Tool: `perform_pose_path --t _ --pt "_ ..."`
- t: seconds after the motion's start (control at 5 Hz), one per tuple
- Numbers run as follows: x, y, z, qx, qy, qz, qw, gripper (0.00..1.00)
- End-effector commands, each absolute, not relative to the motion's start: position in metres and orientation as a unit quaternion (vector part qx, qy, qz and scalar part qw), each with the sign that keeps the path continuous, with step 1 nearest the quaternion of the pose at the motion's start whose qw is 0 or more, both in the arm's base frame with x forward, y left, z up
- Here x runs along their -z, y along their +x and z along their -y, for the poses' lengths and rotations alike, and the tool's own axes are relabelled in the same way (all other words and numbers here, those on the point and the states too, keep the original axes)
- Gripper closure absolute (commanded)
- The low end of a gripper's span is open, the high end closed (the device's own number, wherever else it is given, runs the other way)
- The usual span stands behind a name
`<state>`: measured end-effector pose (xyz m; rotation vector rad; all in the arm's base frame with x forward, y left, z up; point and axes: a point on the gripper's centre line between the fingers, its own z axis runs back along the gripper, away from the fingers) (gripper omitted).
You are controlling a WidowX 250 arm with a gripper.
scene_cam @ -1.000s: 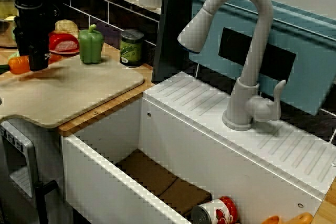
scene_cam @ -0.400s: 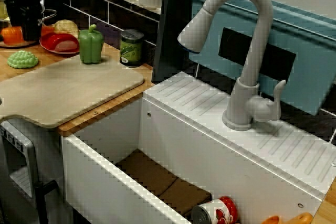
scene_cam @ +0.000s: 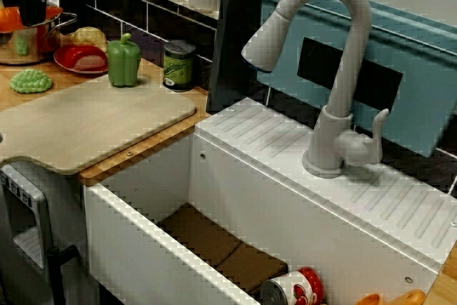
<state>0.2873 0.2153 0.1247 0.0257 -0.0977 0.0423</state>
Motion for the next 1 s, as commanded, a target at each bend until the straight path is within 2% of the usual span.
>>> perform_pose_path --t 0.0,0.6,0.8 --pt "-0.144 0.295 -0.255 -0.063 0.031 0.073 0.995 1.00" --pt "-0.146 0.307 -0.296 -0.116 0.026 0.088 0.989 1.00" --pt "-0.141 0.311 -0.303 -0.121 0.042 0.103 0.986 1.00"
